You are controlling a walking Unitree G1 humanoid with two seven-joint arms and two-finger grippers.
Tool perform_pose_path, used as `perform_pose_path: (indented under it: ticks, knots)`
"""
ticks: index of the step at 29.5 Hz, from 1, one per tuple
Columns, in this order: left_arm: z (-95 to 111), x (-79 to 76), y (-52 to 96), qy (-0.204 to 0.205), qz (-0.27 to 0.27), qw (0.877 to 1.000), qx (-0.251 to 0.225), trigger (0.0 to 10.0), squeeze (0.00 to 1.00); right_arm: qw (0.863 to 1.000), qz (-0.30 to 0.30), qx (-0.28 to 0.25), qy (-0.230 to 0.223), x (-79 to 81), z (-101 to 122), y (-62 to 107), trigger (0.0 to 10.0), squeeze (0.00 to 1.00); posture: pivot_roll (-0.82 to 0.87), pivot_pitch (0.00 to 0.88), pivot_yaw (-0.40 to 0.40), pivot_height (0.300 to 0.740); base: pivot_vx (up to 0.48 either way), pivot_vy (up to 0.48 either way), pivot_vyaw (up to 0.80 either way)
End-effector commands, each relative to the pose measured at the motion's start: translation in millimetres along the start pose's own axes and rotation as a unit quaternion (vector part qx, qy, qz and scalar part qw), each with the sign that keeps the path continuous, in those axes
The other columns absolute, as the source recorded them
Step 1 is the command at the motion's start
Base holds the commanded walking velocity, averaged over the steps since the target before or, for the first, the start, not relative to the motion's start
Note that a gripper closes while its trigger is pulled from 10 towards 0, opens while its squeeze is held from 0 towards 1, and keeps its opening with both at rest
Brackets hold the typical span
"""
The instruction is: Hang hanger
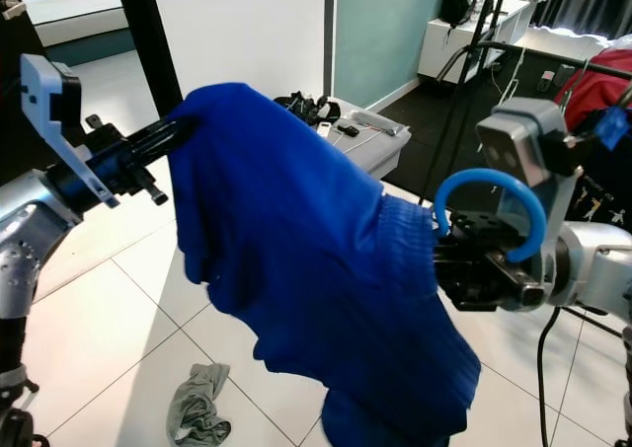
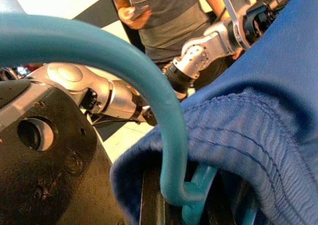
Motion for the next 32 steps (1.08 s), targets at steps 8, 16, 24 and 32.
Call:
perform_pose_path:
  ticks: [8,16,24,32]
  knots:
    - [6,15.2,2.8,-0.018,0.033,0.999,-0.006,0.0,0.0,1.0,-0.002,0.005,0.002,4.6,-10,-4.9,10.0,0.0,-0.12,0.0,-0.019,0.74,0.0,0.0,0.0]
    - [5,19.6,5.4,-0.018,0.04,0.999,-0.005,0.0,0.0,1.0,-0.017,0.007,0.002,3.6,-15,-3.7,10.0,0.0,-0.13,0.0,-0.017,0.74,0.0,0.0,0.0]
    - [5,5.2,-0.1,-0.007,0.001,1.0,-0.013,0.0,0.0,0.998,-0.042,-0.004,0.036,-1.4,-2,-1.0,10.0,0.0,-0.12,0.0,-0.017,0.74,0.0,0.0,0.0]
    - [-5,11.9,8.4,-0.007,0.016,1.0,0.013,0.0,0.0,0.996,-0.05,-0.021,0.077,3.8,17,6.4,10.0,0.0,-0.12,0.0,-0.011,0.74,0.0,0.0,0.0]
Point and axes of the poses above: a point about 5 cm out from each wrist's last joint towards the gripper, its own y axis pointing back from the gripper into the wrist, its own z axis along the axis of the wrist's last joint, x = y × z, the point moved 2 cm from there along -y, pointing out of the wrist towards the gripper, and after that the axes turned 7 degrees about -y, right-handed, at the moved point
